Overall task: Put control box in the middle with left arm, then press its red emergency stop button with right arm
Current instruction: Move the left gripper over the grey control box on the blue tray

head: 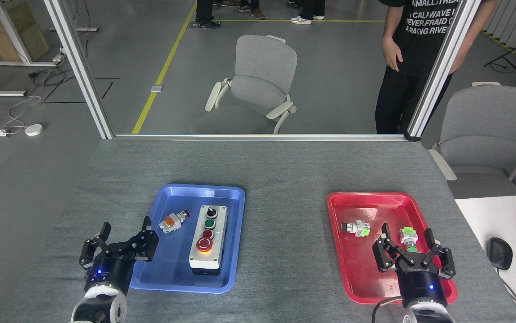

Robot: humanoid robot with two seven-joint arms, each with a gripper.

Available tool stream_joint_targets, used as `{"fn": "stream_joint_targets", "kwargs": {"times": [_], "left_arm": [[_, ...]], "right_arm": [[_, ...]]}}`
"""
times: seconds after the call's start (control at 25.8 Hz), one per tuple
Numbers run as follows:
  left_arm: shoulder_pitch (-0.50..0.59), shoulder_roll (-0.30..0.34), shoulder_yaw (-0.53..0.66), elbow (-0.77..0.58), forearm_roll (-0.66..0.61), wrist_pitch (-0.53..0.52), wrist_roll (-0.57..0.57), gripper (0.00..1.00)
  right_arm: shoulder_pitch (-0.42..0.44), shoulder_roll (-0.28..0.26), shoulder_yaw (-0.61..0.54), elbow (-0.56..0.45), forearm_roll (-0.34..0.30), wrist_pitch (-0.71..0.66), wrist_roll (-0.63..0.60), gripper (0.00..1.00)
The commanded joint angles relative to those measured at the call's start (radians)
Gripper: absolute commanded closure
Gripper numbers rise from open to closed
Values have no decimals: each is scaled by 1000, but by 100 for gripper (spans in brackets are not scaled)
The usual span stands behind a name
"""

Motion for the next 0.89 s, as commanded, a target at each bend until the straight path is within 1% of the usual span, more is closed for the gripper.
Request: {"fn": "stream_joint_targets", "kwargs": {"times": [0.0, 0.08, 0.19, 0.39, 0.5, 0.54, 0.62, 0.74, 0.85], "left_arm": [[-2, 0, 2, -8, -1, -1, 5, 1], [2, 2, 1, -27, -1, 1, 30, 1], [5, -2, -1, -61, -1, -5, 34, 1], [60, -8, -12, -129, 1, -10, 42, 1], [95, -20, -104, -158, -30, 2, 47, 1], [100, -22, -134, -161, -62, 13, 48, 1], [100, -40, -176, -146, -176, 67, 48, 2], [94, -94, -213, -75, -335, 122, 42, 2], [87, -160, -213, -9, -433, 143, 37, 2]], "right_arm": [[1, -2, 1, 0, -2, 1, -1, 2], [1, -5, 6, 0, -3, 3, 1, 2], [-4, 2, 7, 2, -2, 3, 2, 2], [-10, 5, 12, 2, 0, 0, 21, 2], [-2, 1, 26, 0, 0, 11, 79, 2], [-5, -1, 49, 0, -2, 15, 87, 2], [-8, -2, 82, -11, -2, 26, 87, 2], [-13, -1, 89, -29, -2, 25, 87, 2], [-5, -1, 89, -55, -2, 18, 87, 2]]}}
